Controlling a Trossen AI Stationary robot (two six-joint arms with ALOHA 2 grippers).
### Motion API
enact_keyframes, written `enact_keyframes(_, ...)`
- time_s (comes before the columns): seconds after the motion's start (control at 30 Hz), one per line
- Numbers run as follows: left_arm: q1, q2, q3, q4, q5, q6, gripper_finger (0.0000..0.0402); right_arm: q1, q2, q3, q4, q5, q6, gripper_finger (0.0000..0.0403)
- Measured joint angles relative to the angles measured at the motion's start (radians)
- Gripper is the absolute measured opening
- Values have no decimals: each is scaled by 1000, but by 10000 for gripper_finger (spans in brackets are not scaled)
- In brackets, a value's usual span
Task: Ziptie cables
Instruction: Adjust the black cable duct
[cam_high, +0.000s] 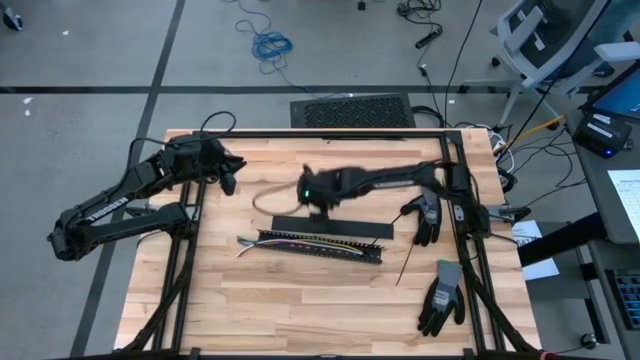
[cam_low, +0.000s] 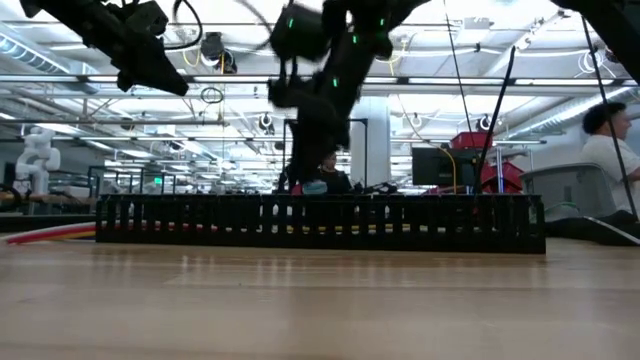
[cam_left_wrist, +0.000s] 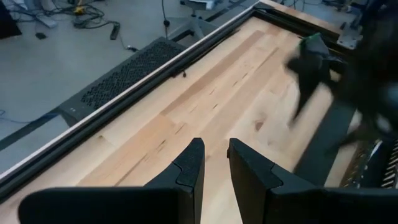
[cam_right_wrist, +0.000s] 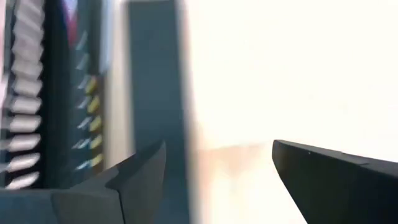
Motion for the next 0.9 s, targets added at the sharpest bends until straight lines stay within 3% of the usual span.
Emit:
enact_keyframes(0.13,-1,12,0,20,17,-14,71,-60,-28,48,-77,33,-44,286)
enact_keyframes(0.23,-23,27,0,69,122,-17,71,-97,-71,68,-173,76,-39,279)
enact_keyframes(0.33,-75,82,0,69,174,27,71,-119,-128,70,-326,134,-44,236)
enact_keyframes(0.4,-105,124,0,69,169,56,70,-124,-157,65,-424,125,-37,181)
enact_keyframes(0.5,-142,178,-1,81,147,108,70,-95,-225,46,-515,69,0,65)
enact_keyframes(0.57,-158,211,-1,83,147,129,70,-52,-268,21,-525,8,44,19)
enact_keyframes(0.9,-314,350,-1,95,174,266,70,260,-339,-188,-499,-263,268,0)
